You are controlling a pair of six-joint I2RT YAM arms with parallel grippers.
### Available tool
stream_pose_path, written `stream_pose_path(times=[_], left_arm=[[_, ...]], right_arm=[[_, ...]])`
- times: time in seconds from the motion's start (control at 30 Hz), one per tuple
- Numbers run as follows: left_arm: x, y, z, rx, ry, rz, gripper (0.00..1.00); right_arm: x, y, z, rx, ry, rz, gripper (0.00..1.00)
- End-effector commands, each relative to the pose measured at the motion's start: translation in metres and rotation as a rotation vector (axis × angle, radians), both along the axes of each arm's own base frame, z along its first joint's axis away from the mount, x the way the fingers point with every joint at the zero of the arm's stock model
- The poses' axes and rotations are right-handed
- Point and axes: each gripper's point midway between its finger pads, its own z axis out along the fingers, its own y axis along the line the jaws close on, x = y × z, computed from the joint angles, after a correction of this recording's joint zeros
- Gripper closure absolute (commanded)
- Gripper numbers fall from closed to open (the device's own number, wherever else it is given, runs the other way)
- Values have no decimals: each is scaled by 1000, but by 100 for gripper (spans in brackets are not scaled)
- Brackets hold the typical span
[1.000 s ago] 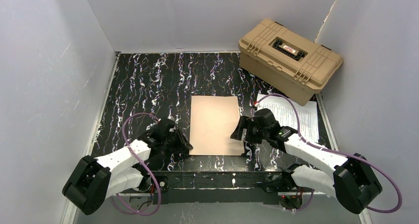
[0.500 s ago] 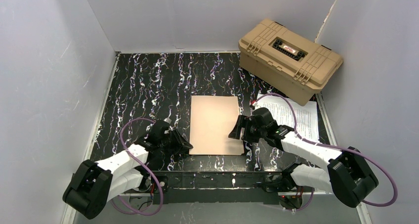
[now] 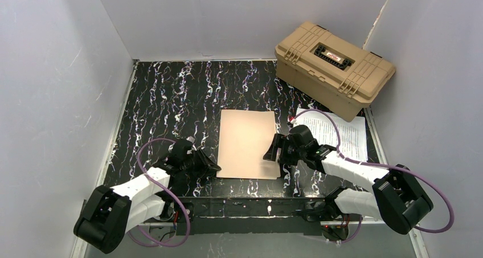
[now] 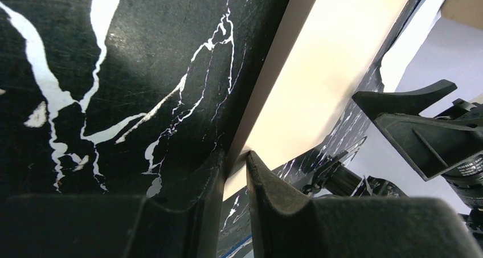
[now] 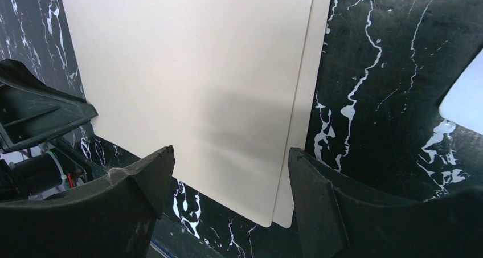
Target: Put the files into the folder
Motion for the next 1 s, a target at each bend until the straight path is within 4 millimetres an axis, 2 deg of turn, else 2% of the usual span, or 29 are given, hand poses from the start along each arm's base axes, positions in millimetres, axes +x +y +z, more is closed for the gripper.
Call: stream_pose_path(times=[0.0, 0.63, 0.97], left_arm=[[-43, 52, -58, 243, 193, 74, 80], [-47, 57, -67, 197, 238, 149, 82], [-49, 61, -72, 199, 267, 179, 89]], right_arm=[[3, 2, 0, 11, -19, -7, 19], [-9, -1, -16, 24, 17, -3, 19], [-11, -3, -20, 26, 18, -8, 19]])
